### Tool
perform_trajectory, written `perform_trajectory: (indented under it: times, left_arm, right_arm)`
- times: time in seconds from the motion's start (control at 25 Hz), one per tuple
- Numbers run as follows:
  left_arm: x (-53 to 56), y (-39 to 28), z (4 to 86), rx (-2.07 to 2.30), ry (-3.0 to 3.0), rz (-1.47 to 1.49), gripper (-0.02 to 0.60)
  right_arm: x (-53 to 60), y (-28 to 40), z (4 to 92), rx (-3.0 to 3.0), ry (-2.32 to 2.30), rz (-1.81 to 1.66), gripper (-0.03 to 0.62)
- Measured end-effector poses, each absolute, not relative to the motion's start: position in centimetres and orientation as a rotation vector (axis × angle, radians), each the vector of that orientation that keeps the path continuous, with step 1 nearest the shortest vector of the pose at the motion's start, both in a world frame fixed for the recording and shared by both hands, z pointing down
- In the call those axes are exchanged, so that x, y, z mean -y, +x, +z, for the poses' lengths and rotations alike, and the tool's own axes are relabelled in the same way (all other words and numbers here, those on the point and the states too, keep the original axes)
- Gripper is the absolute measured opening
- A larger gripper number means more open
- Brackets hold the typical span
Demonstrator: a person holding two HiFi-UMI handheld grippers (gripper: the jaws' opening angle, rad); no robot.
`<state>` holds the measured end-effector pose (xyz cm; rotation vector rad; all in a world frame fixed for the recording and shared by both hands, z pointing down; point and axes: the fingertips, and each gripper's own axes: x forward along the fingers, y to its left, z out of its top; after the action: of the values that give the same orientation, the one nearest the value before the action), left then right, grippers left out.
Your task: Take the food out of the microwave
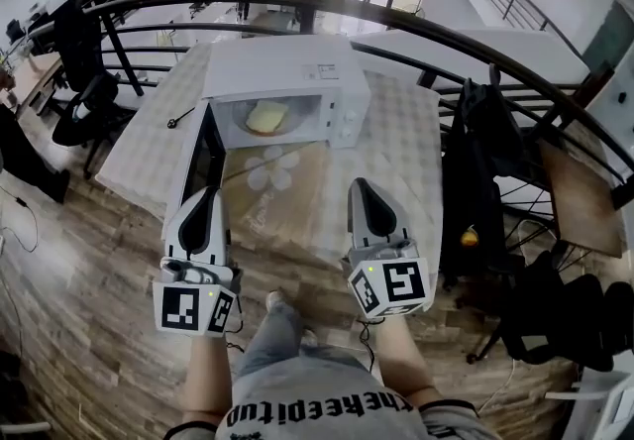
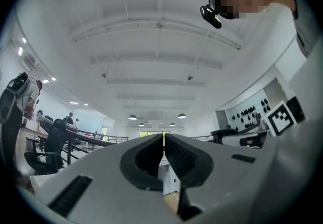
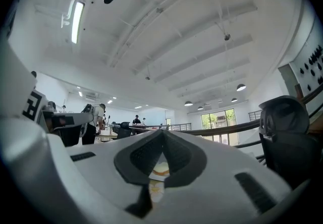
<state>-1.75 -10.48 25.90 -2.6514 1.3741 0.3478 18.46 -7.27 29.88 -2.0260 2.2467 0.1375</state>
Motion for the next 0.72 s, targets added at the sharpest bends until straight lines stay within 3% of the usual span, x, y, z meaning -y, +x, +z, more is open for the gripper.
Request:
perform_trajectory:
  times: [0.72]
  left_arm:
    - [22.0, 1.8, 28.0, -1.42, -2.662, 0.321, 0.011]
  right_arm:
    - [20.4, 20.0, 32.0, -2.361, -1.963, 0.093, 0.005]
